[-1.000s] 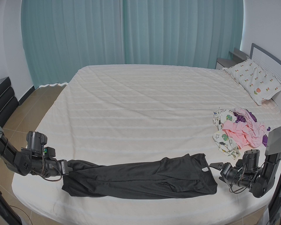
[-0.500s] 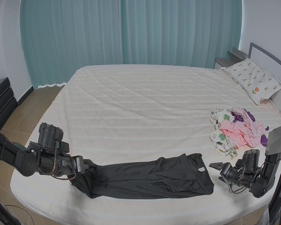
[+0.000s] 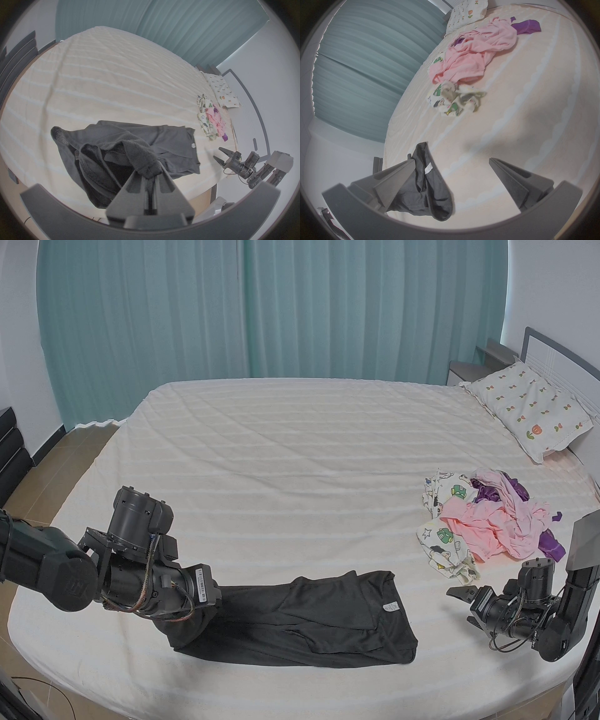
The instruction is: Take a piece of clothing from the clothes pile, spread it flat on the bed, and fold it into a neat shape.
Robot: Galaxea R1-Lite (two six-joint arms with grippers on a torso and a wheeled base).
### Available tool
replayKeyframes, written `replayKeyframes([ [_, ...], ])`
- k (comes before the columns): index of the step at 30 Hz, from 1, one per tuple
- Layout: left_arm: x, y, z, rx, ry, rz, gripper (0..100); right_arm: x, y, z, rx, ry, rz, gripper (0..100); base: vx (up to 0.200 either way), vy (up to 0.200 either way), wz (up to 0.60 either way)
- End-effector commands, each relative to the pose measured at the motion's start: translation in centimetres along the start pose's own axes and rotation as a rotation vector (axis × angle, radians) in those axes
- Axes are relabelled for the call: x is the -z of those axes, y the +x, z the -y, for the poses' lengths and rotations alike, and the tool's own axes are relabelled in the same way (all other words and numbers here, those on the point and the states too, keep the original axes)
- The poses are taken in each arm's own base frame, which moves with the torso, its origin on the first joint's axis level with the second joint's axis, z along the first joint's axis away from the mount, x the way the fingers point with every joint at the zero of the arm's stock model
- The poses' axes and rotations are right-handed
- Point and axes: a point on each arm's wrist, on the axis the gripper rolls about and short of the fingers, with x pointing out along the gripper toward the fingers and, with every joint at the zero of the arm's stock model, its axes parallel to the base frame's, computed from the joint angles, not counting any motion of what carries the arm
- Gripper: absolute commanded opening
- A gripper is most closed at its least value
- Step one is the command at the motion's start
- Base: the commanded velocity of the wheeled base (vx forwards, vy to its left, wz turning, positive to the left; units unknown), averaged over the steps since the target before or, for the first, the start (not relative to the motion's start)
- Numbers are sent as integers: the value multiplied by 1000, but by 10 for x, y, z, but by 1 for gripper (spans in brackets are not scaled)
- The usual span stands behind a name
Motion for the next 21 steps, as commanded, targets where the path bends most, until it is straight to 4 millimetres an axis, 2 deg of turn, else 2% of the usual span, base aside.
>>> replayKeyframes([
  [1,-2,4,17,33,26,-5,0,0,0,0,0,0,-1,100,0,-200,0],
  [6,-2,10,27,18,14,-3,0,0,0,0,0,-2,-1,100,0,-200,0],
  [7,1,18,36,11,-4,-8,0,0,0,0,0,-2,-1,100,0,-200,0],
  [13,7,28,52,33,9,-34,0,0,1,0,-2,-3,-1,100,0,-200,0],
  [19,6,39,65,49,-27,-37,0,0,1,0,-2,-3,-1,100,0,-200,0],
  [21,7,47,68,45,-21,-35,0,0,1,0,-2,-3,-1,100,0,0,0],
])
